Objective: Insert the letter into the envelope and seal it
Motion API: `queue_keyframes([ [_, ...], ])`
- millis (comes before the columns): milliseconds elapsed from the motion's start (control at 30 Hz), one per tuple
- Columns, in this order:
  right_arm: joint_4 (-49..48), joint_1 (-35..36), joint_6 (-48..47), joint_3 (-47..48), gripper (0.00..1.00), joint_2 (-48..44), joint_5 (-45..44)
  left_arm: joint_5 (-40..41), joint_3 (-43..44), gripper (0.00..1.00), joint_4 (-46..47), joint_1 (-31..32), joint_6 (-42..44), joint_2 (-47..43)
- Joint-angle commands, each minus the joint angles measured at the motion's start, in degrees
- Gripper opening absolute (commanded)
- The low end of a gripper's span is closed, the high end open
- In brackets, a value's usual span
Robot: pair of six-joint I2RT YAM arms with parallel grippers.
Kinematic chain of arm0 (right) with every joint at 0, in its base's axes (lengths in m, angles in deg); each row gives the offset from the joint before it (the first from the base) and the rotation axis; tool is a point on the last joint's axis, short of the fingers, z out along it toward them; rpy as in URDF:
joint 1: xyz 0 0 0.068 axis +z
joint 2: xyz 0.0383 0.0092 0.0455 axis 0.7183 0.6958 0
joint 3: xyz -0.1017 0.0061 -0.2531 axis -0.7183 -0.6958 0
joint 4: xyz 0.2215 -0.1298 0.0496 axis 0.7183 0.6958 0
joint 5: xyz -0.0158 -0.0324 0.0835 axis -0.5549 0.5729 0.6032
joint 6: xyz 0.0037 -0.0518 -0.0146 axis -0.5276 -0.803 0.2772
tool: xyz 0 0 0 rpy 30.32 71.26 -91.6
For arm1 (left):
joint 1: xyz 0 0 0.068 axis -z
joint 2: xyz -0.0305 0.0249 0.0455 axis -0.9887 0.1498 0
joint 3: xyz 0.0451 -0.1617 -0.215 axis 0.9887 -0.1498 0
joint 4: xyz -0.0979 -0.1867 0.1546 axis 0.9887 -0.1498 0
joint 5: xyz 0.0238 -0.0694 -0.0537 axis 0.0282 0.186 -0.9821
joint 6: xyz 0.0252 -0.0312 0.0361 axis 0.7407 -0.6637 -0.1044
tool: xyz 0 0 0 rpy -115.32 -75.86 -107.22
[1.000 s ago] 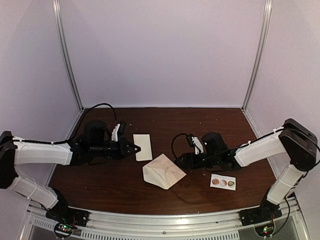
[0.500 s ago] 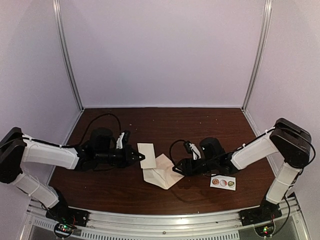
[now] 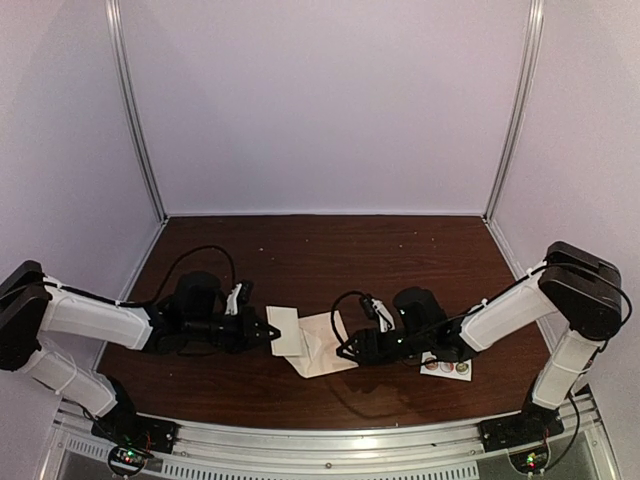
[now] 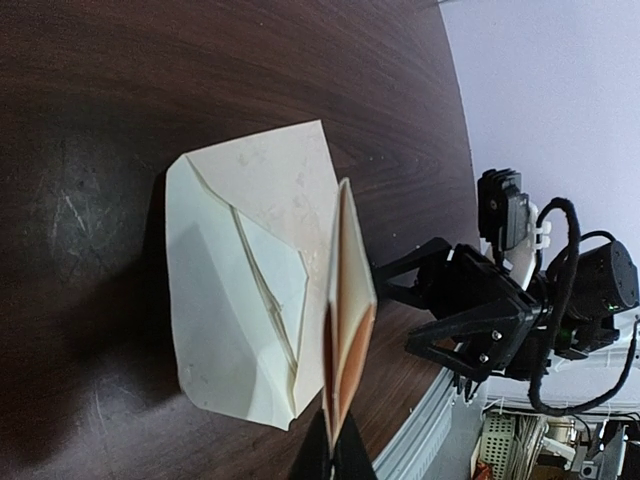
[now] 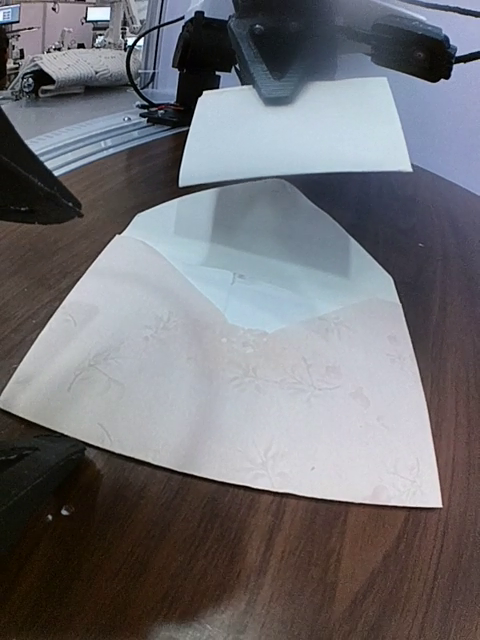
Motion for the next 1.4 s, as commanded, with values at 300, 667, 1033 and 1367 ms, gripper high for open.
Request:
queue_keyframes([
  [300, 2.6, -0.7, 3.6, 0.5, 0.74, -0.3, -5.0, -3.6, 0.6, 0.00, 0.0, -0.8, 0.5, 4.5],
  [667, 2.5, -1.5, 2.9, 2.3, 0.75, 2.7, -5.3, -4.9, 0.2, 0.00, 3.0, -2.5, -1.0, 9.3],
  [1033, 0.2, 0.0, 4.1, 2.3, 0.73, 4.5, -3.8, -6.2, 0.5, 0.00, 5.6, -2.9, -2.7, 13.7],
  [1367, -1.3, 1.0, 5.2, 2.9, 0.73, 5.8, -3.1, -7.1, 1.4, 0.00, 5.8, -2.9, -2.2, 15.1],
])
